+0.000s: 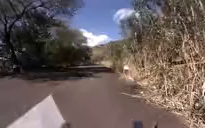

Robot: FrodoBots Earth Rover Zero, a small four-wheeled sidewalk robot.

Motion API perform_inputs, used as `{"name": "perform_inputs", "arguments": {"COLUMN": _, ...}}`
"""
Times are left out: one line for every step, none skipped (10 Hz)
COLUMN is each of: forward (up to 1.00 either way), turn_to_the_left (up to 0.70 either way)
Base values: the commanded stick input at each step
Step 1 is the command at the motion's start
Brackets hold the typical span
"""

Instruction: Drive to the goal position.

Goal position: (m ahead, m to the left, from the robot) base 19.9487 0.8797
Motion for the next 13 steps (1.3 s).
{"name": "perform_inputs", "arguments": {"forward": 0.5, "turn_to_the_left": 0.0}}
{"name": "perform_inputs", "arguments": {"forward": 0.5, "turn_to_the_left": 0.0}}
{"name": "perform_inputs", "arguments": {"forward": 0.5, "turn_to_the_left": 0.0}}
{"name": "perform_inputs", "arguments": {"forward": 0.5, "turn_to_the_left": 0.0}}
{"name": "perform_inputs", "arguments": {"forward": 0.5, "turn_to_the_left": 0.0}}
{"name": "perform_inputs", "arguments": {"forward": 0.5, "turn_to_the_left": 0.0}}
{"name": "perform_inputs", "arguments": {"forward": 0.5, "turn_to_the_left": 0.0}}
{"name": "perform_inputs", "arguments": {"forward": 0.5, "turn_to_the_left": 0.0}}
{"name": "perform_inputs", "arguments": {"forward": 0.5, "turn_to_the_left": 0.0}}
{"name": "perform_inputs", "arguments": {"forward": 0.5, "turn_to_the_left": 0.0}}
{"name": "perform_inputs", "arguments": {"forward": 0.5, "turn_to_the_left": 0.0}}
{"name": "perform_inputs", "arguments": {"forward": 0.5, "turn_to_the_left": 0.0}}
{"name": "perform_inputs", "arguments": {"forward": 0.5, "turn_to_the_left": 0.0}}
